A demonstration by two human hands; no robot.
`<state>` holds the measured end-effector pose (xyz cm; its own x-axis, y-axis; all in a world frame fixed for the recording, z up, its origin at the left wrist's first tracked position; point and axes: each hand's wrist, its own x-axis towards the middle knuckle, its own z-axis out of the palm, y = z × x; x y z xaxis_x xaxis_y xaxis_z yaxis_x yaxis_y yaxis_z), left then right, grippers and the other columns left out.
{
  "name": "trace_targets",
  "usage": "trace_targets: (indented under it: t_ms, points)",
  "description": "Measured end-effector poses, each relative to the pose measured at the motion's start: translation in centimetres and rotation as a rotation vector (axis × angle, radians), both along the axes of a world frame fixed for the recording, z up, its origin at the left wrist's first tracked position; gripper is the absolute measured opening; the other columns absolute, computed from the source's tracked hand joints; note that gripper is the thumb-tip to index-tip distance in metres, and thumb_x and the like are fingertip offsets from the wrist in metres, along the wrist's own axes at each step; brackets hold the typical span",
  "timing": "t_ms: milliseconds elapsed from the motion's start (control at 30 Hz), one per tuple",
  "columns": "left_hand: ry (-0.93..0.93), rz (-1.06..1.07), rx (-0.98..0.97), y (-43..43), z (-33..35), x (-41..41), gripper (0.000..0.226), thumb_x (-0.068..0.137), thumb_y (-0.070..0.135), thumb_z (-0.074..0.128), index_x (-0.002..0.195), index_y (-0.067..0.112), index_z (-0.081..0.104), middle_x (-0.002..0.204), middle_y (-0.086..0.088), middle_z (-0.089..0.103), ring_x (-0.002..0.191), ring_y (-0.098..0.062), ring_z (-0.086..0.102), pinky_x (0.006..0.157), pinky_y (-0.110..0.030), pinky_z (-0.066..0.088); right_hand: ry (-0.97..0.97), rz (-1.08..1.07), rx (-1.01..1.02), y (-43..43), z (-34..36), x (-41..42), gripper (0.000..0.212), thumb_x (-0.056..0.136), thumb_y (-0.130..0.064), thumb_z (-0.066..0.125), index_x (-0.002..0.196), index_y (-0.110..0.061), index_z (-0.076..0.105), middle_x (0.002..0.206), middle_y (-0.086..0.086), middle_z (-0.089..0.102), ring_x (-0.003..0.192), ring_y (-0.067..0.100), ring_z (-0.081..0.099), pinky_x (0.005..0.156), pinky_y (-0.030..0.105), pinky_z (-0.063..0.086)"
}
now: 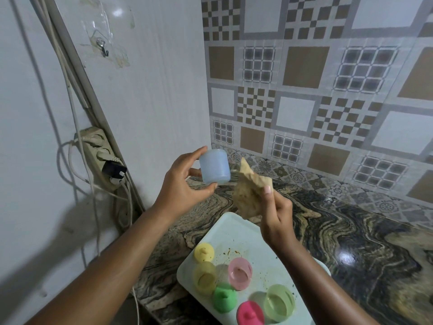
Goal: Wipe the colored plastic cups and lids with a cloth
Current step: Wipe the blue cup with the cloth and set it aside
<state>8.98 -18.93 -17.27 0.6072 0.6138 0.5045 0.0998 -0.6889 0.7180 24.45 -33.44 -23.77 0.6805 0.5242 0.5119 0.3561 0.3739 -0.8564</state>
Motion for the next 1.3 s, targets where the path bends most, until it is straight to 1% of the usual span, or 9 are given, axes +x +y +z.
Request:
trace_targets:
  t_ms: [133,233,300,400,500,667,900,1167,1300]
  points:
    - [0.016,-0.015,0.004,-0.3,0.1,0.1,0.082,0.07,0.017,0.091,0.141,0.028,0.052,0.134,0.015,0.055,0.097,-0.003,0.068,0.09,-0.023,0.054,0.077,0.042,0.077,0.4,2.5,-0.1,0.05,0.105,-0.047,0.038,0.104,-0.013,0.075,0.092,0.018,0.075,0.089,0.042,0.072,0.075,0.062,0.058]
    - [0.018,-0.057,-0.065,-1.0,0.2,0.4,0.085,0.07,0.01,0.09,0.142,0.031,0.051,0.134,0.019,0.055,0.1,0.004,0.069,0.084,-0.015,0.055,0.031,0.022,0.065,1.1,3.8,0.1,0.068,0.104,-0.059,0.038,0.093,0.002,0.066,0.08,0.032,0.062,0.071,0.052,0.061,0.057,0.065,0.05]
    - [0.002,-0.063,-0.07,-1.4,0.3,0.7,0.086,0.069,0.007,0.09,0.141,0.033,0.05,0.131,0.026,0.056,0.096,0.004,0.071,0.084,-0.021,0.059,-0.027,0.029,0.032,1.7,4.4,0.0,0.063,0.103,-0.062,0.037,0.096,-0.008,0.069,0.086,0.031,0.065,0.075,0.051,0.063,0.057,0.065,0.051]
    - [-0.042,-0.06,-0.021,-1.7,0.7,0.9,0.081,0.068,0.008,0.092,0.135,0.033,0.053,0.13,0.016,0.063,0.091,-0.005,0.073,0.079,-0.031,0.062,-0.233,0.101,-0.072,2.0,5.1,-0.8,0.04,0.107,-0.049,0.036,0.137,-0.04,0.06,0.145,0.013,0.059,0.134,0.031,0.057,0.096,0.057,0.056]
    - [-0.056,-0.039,0.029,-1.5,1.1,0.9,0.074,0.067,0.013,0.092,0.132,0.029,0.06,0.128,0.01,0.066,0.089,-0.011,0.073,0.078,-0.034,0.062,-0.491,0.072,-0.173,1.8,5.0,-1.1,0.043,0.109,-0.03,0.039,0.15,-0.021,0.049,0.163,0.011,0.034,0.152,0.012,0.029,0.116,0.042,0.044]
    - [-0.087,0.032,0.033,-0.5,0.9,0.5,0.077,0.067,0.015,0.094,0.136,0.016,0.06,0.131,0.006,0.064,0.092,-0.008,0.072,0.079,-0.031,0.062,-0.633,0.094,-0.144,1.2,3.9,-1.6,0.041,0.107,-0.021,0.042,0.145,-0.011,0.055,0.157,0.022,0.04,0.153,0.014,0.027,0.116,0.031,0.043]
    - [-0.078,0.053,0.03,0.1,0.7,0.1,0.083,0.064,0.012,0.094,0.137,0.023,0.057,0.134,0.01,0.059,0.093,-0.01,0.072,0.082,-0.017,0.056,-0.582,0.11,-0.055,0.3,1.3,-1.6,0.043,0.108,-0.023,0.038,0.125,-0.002,0.071,0.144,0.018,0.057,0.144,0.013,0.046,0.098,0.04,0.057]
    - [-0.017,-0.007,0.005,0.5,0.6,-0.2,0.08,0.075,0.012,0.086,0.143,0.034,0.048,0.138,0.014,0.053,0.102,-0.007,0.068,0.089,-0.024,0.052,-0.121,0.007,0.059,0.4,0.9,0.0,0.044,0.107,-0.03,0.037,0.126,-0.009,0.07,0.127,0.012,0.072,0.122,0.026,0.067,0.09,0.057,0.058]
    - [-0.016,-0.016,0.034,0.5,0.3,0.0,0.088,0.076,0.013,0.086,0.15,0.033,0.042,0.137,0.018,0.05,0.105,-0.002,0.063,0.084,-0.039,0.061,-0.004,-0.04,0.056,0.6,2.7,0.2,0.057,0.105,-0.045,0.038,0.105,-0.001,0.073,0.087,-0.004,0.074,0.086,0.014,0.068,0.068,0.04,0.056]
